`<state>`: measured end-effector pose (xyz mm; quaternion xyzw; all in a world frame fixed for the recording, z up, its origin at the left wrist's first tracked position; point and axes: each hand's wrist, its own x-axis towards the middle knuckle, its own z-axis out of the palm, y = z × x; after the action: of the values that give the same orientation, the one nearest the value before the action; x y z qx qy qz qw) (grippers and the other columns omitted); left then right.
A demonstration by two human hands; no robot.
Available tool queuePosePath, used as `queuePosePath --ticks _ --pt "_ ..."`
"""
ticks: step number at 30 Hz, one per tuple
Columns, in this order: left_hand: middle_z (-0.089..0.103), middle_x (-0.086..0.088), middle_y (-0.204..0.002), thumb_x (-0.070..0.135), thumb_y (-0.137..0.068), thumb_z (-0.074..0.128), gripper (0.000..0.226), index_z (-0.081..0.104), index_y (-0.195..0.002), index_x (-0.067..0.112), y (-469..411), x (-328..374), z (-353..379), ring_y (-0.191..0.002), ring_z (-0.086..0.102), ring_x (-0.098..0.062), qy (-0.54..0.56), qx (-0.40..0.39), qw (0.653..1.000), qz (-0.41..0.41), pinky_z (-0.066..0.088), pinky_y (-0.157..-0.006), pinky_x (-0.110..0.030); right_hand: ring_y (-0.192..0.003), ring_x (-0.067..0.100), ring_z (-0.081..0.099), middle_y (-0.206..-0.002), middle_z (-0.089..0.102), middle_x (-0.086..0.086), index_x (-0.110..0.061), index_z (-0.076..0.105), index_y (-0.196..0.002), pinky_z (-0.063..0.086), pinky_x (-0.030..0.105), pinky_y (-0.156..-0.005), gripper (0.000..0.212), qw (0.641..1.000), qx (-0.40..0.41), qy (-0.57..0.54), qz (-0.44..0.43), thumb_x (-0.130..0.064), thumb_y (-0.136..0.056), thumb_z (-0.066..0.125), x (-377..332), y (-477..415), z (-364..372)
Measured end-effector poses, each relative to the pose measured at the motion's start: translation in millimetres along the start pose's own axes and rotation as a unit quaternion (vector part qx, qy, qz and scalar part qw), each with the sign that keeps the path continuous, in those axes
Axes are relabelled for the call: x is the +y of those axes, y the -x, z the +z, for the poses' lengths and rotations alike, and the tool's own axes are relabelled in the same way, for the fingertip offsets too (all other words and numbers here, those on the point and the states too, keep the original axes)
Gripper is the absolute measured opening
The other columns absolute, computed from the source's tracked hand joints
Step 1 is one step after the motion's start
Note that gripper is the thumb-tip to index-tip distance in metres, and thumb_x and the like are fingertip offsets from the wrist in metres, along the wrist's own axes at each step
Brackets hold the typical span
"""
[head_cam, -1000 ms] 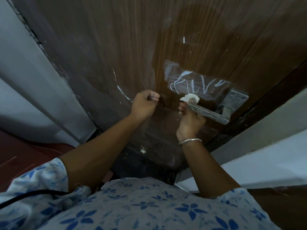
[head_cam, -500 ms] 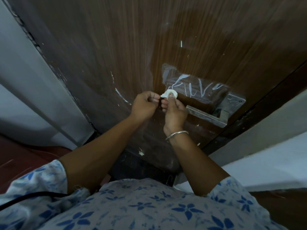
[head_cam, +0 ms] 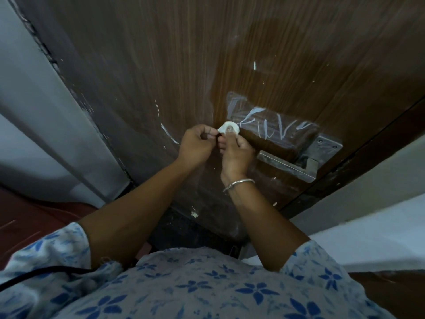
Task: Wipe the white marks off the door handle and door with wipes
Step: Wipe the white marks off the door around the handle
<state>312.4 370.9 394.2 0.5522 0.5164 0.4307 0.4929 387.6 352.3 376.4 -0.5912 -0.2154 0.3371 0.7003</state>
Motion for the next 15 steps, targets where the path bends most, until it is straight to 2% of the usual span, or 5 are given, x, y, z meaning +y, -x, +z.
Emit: queuePosePath --ticks 4,9,12,15 --pt "0.060 0.001 -0.074 -0.002 -0.085 0.053 0.015 0.063 -0.091 0.008 -0.5 -0.4 -2.8 -0.073 0.057 -0.012 -0.020 0.008 1.000 -0.004 0.048 -0.078 -0.032 -0.050 -0.001 0.057 -0.058 0.064 -0.002 -0.016 0.066 -0.065 0.046 0.011 -0.050 0.027 1.000 0.004 -0.012 0.006 -0.023 -0.090 0.061 0.6 0.5 -0.2" --pt "0.065 -0.007 -0.081 -0.006 -0.085 0.049 0.019 0.061 -0.098 0.001 2.9 4.2 -2.0 -0.074 0.061 -0.016 0.012 -0.002 1.000 -0.001 0.051 -0.074 -0.030 -0.050 -0.001 0.058 -0.053 0.063 -0.006 -0.008 0.069 -0.072 0.046 0.012 -0.051 0.024 1.000 -0.001 -0.026 0.011 -0.022 -0.089 0.062 -8.4 1.6 12.9" --pt "0.063 -0.005 -0.077 -0.005 -0.085 0.051 0.016 0.060 -0.093 0.006 0.5 8.3 -5.8 -0.063 0.057 -0.008 0.028 0.007 1.000 0.007 0.046 -0.061 -0.021 -0.050 -0.001 0.057 -0.052 0.063 -0.007 -0.011 0.069 -0.069 0.046 0.013 -0.052 0.024 0.999 -0.001 -0.035 -0.003 -0.022 -0.089 0.062 -16.5 1.3 20.6" --pt "0.060 -0.001 -0.070 -0.001 -0.085 0.053 0.017 0.059 -0.082 0.015 -0.9 9.8 -8.0 -0.054 0.053 -0.001 0.033 0.012 0.999 0.010 0.042 -0.055 -0.019 -0.051 -0.002 0.057 -0.052 0.064 -0.008 -0.016 0.069 -0.069 0.046 0.012 -0.052 0.024 0.999 -0.004 -0.036 -0.022 -0.024 -0.090 0.060 -21.4 0.6 23.2"
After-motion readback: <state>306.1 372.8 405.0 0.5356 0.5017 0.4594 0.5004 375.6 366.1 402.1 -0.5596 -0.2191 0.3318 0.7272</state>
